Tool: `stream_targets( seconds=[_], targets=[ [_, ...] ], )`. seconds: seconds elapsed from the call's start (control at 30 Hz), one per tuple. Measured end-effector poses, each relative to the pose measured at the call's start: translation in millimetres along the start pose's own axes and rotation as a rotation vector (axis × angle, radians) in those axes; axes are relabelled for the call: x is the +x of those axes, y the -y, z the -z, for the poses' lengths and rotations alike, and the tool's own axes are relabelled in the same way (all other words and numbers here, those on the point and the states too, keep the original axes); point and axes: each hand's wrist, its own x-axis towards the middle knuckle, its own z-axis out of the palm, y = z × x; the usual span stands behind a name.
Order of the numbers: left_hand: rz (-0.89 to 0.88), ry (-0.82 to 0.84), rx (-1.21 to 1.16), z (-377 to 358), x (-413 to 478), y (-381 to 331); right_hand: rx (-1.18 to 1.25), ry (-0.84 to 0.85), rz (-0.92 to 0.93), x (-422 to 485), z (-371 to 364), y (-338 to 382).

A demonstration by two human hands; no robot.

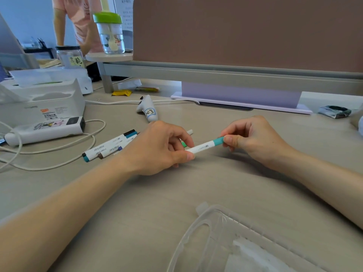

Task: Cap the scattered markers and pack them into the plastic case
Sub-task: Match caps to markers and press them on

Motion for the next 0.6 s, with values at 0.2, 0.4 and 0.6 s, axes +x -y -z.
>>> stream_targets(
  seconds=[0.2,0.4,0.6],
  targets=[
    [0.173,0.152,-0.127,-1,2,1,0.088,0.022,-0.121,1,-8,-6],
    [0.181,0.162,-0.046,3,3,5,0.024,0.041,-0.113,-1,-13,-7],
    [0.159,0.038,0.225,13,5,8,0.036,0.000,-0.136,3,-17,-9]
  ],
)
